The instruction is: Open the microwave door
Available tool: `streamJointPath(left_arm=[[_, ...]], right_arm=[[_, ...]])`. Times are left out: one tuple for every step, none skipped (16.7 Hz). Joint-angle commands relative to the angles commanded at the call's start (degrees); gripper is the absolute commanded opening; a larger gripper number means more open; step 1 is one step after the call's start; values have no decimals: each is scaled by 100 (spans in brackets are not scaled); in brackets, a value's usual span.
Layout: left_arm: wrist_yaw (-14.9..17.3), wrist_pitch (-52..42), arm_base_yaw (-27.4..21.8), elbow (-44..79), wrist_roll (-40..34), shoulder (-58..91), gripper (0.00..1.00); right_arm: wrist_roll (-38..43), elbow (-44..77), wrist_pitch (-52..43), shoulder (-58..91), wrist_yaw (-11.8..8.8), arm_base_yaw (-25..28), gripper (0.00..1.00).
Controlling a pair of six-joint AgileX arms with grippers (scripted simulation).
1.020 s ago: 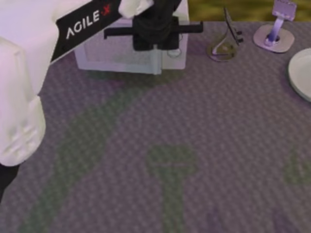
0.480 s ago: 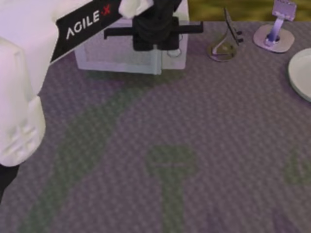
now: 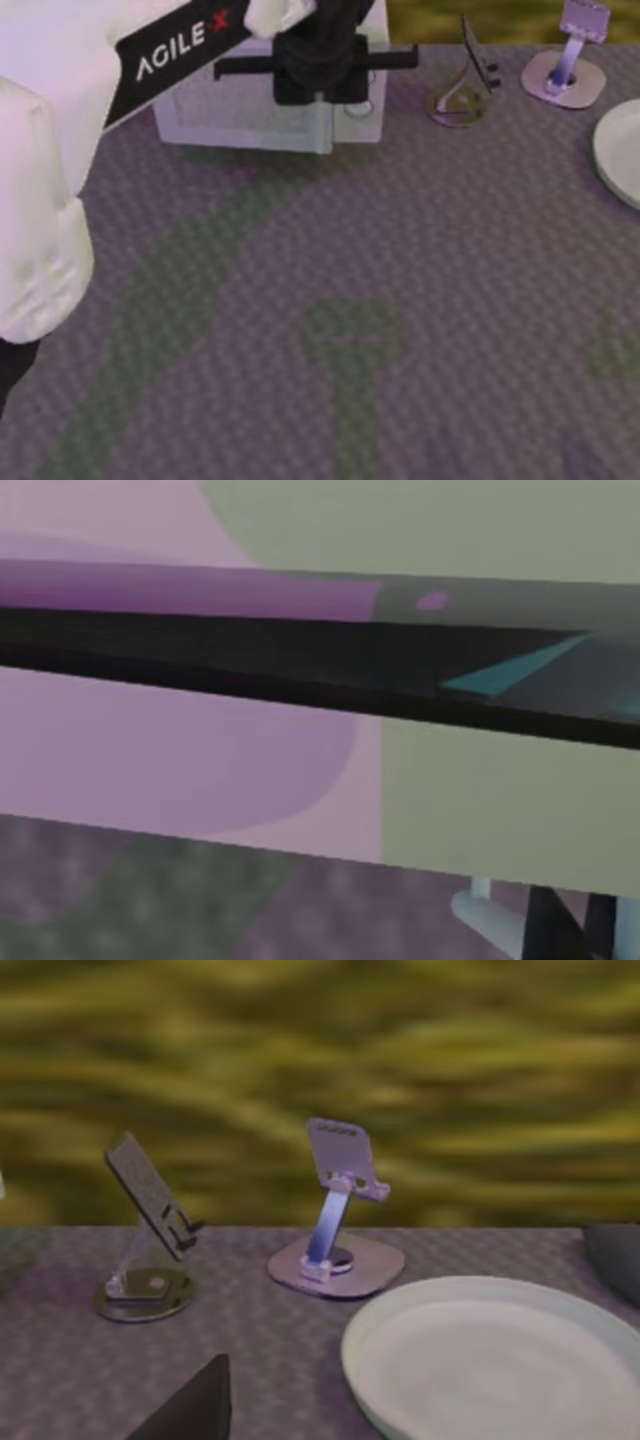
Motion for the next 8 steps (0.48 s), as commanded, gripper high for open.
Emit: streamJointPath(left_arm=[[0, 0, 0, 0, 0, 0, 0], [38, 12, -27, 7, -27, 25, 0], [41, 24, -26, -14, -12, 11, 0], [52, 66, -20, -95, 38, -40, 0], [71, 130, -7, -232, 108, -119, 0], [98, 212, 10, -401, 190, -220, 0], [134, 306, 20, -581, 278, -331, 0], [173, 399, 25, -752, 368, -435, 0]], right_arm=[[0, 0, 0, 0, 0, 0, 100], [0, 0, 0, 0, 0, 0, 100], [0, 0, 0, 0, 0, 0, 100], [0, 0, 0, 0, 0, 0, 100], [0, 0, 0, 0, 0, 0, 100], [0, 0, 0, 0, 0, 0, 100], [0, 0, 0, 0, 0, 0, 100], [0, 0, 0, 0, 0, 0, 100]])
